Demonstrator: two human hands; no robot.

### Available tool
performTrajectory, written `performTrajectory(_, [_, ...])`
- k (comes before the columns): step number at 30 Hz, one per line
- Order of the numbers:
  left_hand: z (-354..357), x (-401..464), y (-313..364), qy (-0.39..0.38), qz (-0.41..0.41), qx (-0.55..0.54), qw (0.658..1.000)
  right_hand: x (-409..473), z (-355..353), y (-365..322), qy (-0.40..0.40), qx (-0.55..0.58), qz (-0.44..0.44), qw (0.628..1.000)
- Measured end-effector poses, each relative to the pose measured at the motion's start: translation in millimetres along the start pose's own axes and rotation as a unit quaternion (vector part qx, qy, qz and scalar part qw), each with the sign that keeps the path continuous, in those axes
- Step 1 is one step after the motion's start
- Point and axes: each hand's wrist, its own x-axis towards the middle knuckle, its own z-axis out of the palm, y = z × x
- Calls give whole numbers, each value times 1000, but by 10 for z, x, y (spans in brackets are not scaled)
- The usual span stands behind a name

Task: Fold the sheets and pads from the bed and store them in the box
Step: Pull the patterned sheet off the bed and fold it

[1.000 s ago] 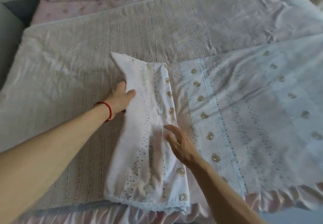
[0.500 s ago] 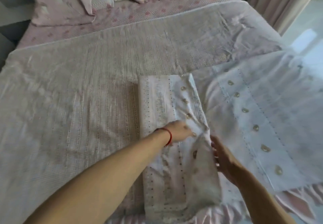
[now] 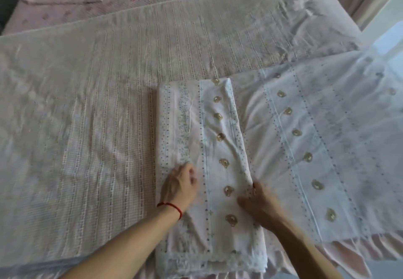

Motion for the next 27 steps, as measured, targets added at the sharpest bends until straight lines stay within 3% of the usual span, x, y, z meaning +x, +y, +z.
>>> performTrajectory(4, [-158,665,-384,45,66,74,994,473,-144,-394,71,23,-35,997])
performTrajectory(8, [-456,1447,-390,-2,30,75,997,1205,-354,-962,98,155,-43,982])
performTrajectory(11, [-572,1995,-444,-14,20,61,998,1722,-489,-1276,113,187,-78,973])
performTrajectory(16, [-771,2796,-391,19,31,90,995,2287,-606,-1648,121,247,-102,956])
performTrajectory(19, [-986,3018,-386,-35,36,149,988,2342,-662,-1791,118,260,-194,939])
performTrajectory(23, [-1289,3107,-525,-27,76,196,977,2451,-727,-1807,158,227,-284,918])
performTrajectory(27, [-1069,3284,-579,-16,-15,135,991,2501,-554,-1828,280,39,-210,936])
